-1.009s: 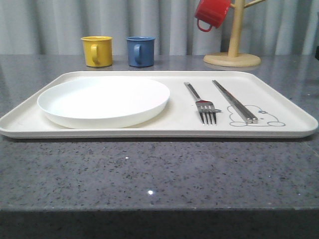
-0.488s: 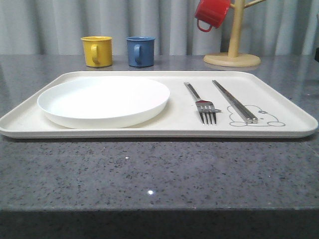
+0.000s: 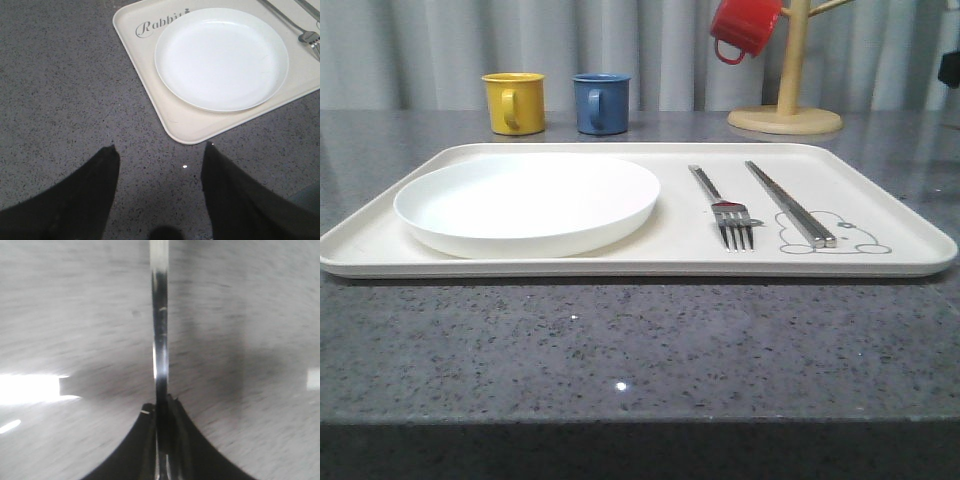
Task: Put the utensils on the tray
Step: 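Grasp the metal spoon by its handle with the right gripper, then place the spoon on the tray beside the chopsticks, release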
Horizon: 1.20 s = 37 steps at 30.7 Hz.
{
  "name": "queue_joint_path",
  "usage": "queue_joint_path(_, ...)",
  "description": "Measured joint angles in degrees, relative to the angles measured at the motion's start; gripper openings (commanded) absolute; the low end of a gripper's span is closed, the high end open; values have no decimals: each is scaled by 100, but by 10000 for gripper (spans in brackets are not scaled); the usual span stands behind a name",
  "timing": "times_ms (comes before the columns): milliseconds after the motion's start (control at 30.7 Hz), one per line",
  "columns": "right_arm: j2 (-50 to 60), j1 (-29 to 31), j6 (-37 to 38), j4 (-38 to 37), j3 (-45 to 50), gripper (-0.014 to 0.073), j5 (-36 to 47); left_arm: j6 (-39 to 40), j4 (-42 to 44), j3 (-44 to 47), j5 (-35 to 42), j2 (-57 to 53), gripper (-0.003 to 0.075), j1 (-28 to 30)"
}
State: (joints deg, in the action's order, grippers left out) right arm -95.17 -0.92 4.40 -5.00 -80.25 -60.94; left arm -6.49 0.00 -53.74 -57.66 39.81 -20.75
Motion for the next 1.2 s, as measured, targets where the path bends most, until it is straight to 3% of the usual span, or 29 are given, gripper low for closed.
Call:
queue_joint_path(358, 382, -1082, 33, 1215, 0, -48, -300, 0, 0, 0, 0, 0, 367, 0)
queue_joint_path(521, 242, -1217, 220, 1613, 0, -48, -157, 0, 0, 0, 0, 0, 367, 0)
queue_joint_path(912, -319, -1216, 668, 1646, 0, -36, 297, 0, 0, 0, 0, 0, 367, 0)
queue_joint_path(1009, -407, -1216, 786, 1634, 0, 6, 376, 0, 0, 0, 0, 0, 367, 0)
queue_joint_path(1205, -564, -1216, 877, 1566, 0, 219, 389, 0, 0, 0, 0, 0, 367, 0)
